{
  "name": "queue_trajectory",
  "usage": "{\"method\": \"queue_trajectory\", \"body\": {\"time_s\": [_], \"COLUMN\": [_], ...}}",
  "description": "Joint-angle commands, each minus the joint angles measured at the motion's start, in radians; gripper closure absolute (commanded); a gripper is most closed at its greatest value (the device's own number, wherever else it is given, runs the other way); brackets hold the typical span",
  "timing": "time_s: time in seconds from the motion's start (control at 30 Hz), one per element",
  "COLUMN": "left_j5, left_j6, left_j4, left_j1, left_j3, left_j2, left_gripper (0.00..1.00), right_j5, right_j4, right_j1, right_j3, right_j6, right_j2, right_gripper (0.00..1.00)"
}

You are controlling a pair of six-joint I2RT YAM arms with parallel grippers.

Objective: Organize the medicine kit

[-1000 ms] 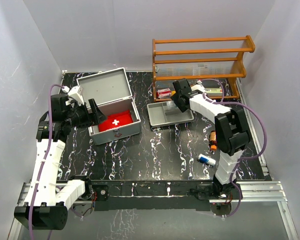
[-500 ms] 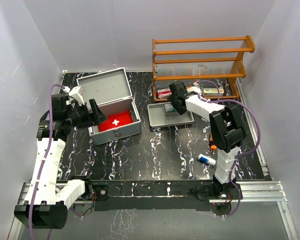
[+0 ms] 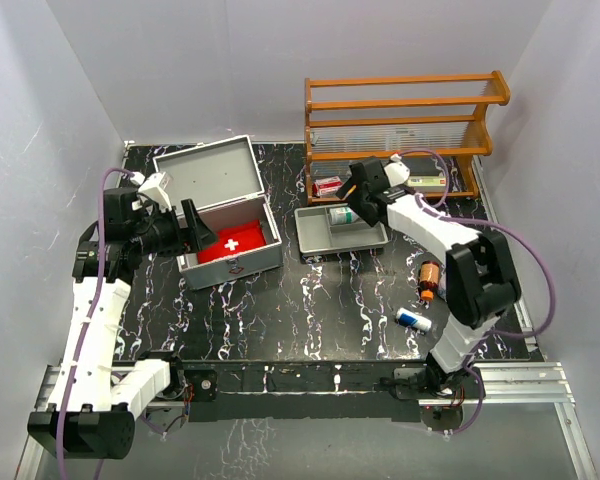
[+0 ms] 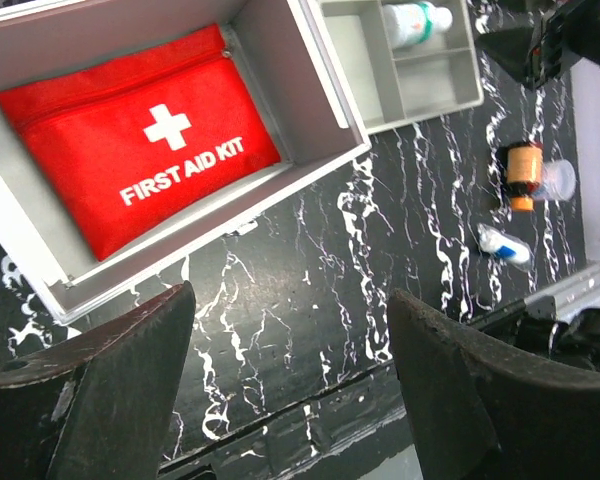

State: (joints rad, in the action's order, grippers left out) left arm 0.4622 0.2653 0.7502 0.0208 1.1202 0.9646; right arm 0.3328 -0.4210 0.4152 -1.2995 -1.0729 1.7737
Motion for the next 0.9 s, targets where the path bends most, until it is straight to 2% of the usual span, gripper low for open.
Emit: {"method": "queue_trajectory", "body": {"time_s": [0.0, 0.13, 0.2, 0.3, 0.53, 0.67, 0.87], "left_j5": [0.115, 0.15, 0.178, 0.231, 0.257, 0.263, 0.236], "left_j6": [-0.031, -0.06, -0.065, -0.07, -0.075, -0.077, -0.088], "left_j4": [-0.006, -0.01, -0.018, -0.032, -0.049, -0.048, -0.04], "left_j1": [0.029, 0.073, 0.089, 0.102, 0.115, 0.116, 0.117], "left_j3": [0.02, 0.007, -0.008, -0.024, -0.035, -0.043, -0.044], "left_j2": [-0.04, -0.064, -0.075, -0.08, -0.085, -0.085, -0.092], "left_gripper": [0.25, 0.25, 0.25, 0.25, 0.25, 0.25, 0.25], "right_j5": [-0.044, -0.039, -0.016, 0.03, 0.252, 0.317, 0.264], "right_j4": [-0.001, -0.137, -0.195, -0.27, -0.437, -0.45, -0.408], "right_j1": [-0.006, -0.016, -0.02, -0.033, -0.079, -0.109, -0.147], "right_j3": [0.038, 0.108, 0.19, 0.307, 0.467, 0.494, 0.505], "right_j6": [0.193, 0.269, 0.272, 0.25, 0.157, 0.177, 0.246], "right_j2": [-0.147, -0.259, -0.344, -0.472, -0.707, -0.74, -0.646], "right_gripper": [0.3, 0.29, 0.21, 0.17, 0.1, 0.08, 0.09]}}
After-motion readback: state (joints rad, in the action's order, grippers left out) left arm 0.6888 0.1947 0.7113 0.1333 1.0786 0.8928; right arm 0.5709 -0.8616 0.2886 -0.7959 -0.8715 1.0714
